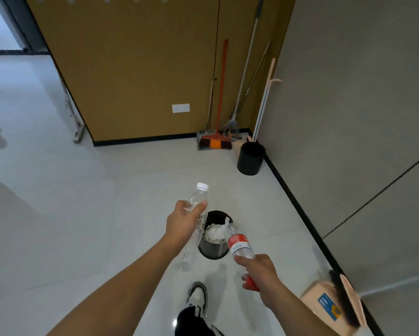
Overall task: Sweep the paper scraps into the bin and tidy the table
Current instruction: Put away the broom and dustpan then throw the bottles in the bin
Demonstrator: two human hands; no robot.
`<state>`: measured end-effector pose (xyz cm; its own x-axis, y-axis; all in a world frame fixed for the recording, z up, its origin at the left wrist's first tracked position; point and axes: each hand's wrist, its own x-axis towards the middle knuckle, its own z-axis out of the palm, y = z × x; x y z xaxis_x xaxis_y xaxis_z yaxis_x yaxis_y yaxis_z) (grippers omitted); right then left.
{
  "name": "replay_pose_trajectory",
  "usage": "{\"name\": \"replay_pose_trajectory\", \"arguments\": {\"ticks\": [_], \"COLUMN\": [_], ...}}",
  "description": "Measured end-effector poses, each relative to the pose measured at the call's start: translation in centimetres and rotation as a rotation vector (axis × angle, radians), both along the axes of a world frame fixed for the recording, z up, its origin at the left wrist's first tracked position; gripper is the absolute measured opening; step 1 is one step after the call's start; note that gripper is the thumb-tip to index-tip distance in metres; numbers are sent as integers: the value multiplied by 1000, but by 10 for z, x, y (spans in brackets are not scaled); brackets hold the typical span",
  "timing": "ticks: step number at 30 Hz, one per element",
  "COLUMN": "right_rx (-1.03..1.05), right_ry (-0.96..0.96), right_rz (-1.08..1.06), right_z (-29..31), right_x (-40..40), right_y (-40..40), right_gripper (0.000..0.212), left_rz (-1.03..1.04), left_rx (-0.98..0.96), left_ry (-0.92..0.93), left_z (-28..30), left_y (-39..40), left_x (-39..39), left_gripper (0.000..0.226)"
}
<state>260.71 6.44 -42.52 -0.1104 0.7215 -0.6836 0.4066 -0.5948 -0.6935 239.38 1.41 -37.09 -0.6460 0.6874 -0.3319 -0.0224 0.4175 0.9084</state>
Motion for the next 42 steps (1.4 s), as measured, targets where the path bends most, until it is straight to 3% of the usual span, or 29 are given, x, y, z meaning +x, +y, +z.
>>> {"name": "replay_pose_trajectory", "arguments": {"ticks": [6, 9, 17, 22, 25, 28, 35, 42], "right_rx": [-226, -301, -398, -446, -467, -511, -572, -280], "right_ry": [-51, -81, -115, -135, -96, -104, -175, -233], "right_rz": [-105, -146, -246, -273, -328, -312, -235, 124], "right_z": [-56, -79, -175, -248, -285, -306, -274, -178], "right_x": [-68, -89, -131, -140, -140, -136, -143, -205], "right_y": [86, 119, 193, 230, 238, 230, 192, 214], "right_gripper": [43, 37, 40, 50, 74, 81, 71, 54], "left_rz": [-15, -46, -216, -347, -436, -504, -601, -638], "left_rx": [-182, -204, -395, -385, -389, -462, -667, -532], "left_ry": [-25, -115, 13, 59, 46, 46, 123, 248], "left_z": [-43, -64, -172, -258, -301, -325, -309, -219], "left_y": [80, 120, 206, 248, 261, 258, 224, 240], "left_x": [-67, -89, -120, -121, -117, -119, -138, -174], "left_gripper": [74, 60, 51, 56, 71, 85, 76, 59]}}
